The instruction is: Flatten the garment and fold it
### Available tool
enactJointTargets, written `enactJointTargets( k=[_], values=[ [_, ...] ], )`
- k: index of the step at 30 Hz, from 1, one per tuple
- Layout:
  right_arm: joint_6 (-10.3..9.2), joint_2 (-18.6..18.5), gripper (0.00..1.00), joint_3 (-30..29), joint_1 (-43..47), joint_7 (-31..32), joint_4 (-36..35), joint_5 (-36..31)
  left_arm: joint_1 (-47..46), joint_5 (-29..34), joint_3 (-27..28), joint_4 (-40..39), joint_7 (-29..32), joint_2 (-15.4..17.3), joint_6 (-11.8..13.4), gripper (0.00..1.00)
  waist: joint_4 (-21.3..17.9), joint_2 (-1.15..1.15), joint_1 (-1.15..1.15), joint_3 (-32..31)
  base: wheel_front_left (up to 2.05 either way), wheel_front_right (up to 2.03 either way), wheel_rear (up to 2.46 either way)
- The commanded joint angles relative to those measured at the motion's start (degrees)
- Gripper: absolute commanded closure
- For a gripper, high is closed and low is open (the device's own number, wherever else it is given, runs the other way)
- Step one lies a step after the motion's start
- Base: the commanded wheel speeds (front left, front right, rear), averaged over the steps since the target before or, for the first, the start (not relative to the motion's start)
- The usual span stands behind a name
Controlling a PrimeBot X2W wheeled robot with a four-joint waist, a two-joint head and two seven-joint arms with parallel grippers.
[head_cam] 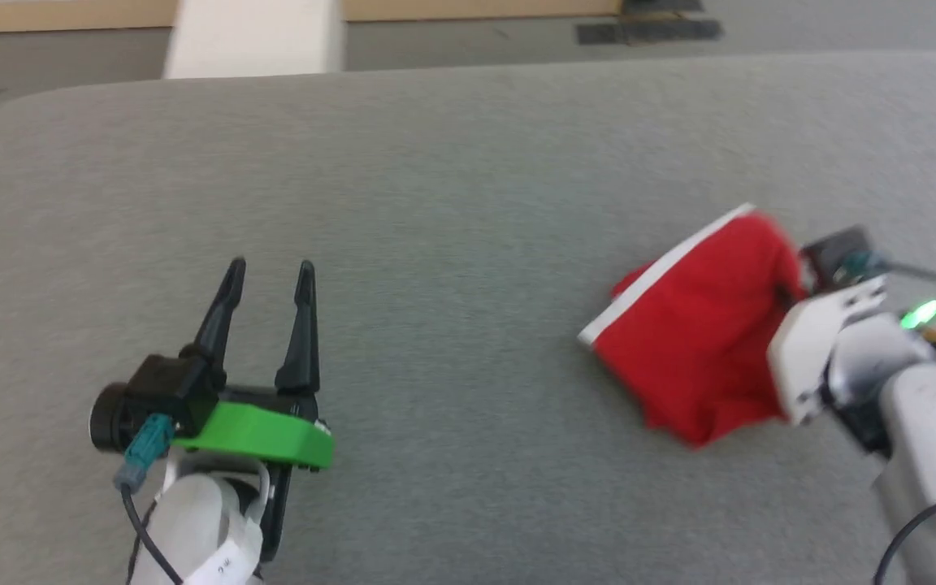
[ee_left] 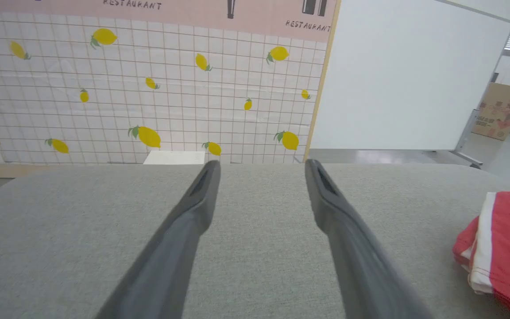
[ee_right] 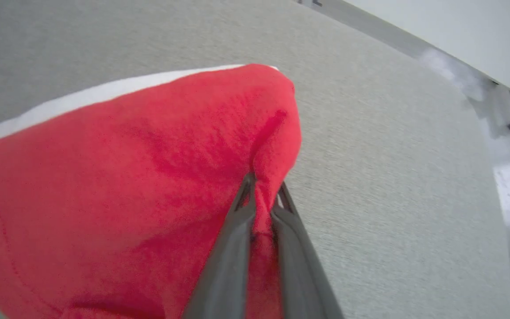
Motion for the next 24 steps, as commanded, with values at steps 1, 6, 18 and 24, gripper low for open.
enactJointTargets(
  k=[1,6,18,24],
  values=[
    [-0.1,-0.8,1.0,-0.7,-2.3,-1.3,1.0,-0.5,-1.5,0.6,-0.2,-0.6,-0.2,0.7,-0.4,0.0,-6.6,0.0,0.0,4.7,0.0,0.0,0.0],
    [-0.1,-2.8,1.0,-5.0,-8.7,-5.8,6.2,-2.1,-4.3,2.0,-2.6,-1.8,-0.2,3.2,-0.4,0.0,-11.6,0.0,0.0,9.4,0.0,0.0,0.0],
    [-0.1,-3.3,1.0,-21.3,-19.7,-15.3,17.9,-10.5,-9.8,2.9,-6.0,-6.2,2.3,9.6,-0.4,0.0,-14.9,0.0,0.0,19.8,0.0,0.0,0.0],
    [-0.1,-4.5,1.0,-31.2,-22.7,-19.1,20.6,-15.5,-10.9,2.9,-6.7,-8.6,4.0,11.2,-0.4,0.0,-13.1,0.0,0.0,22.5,0.0,0.0,0.0]
  ],
)
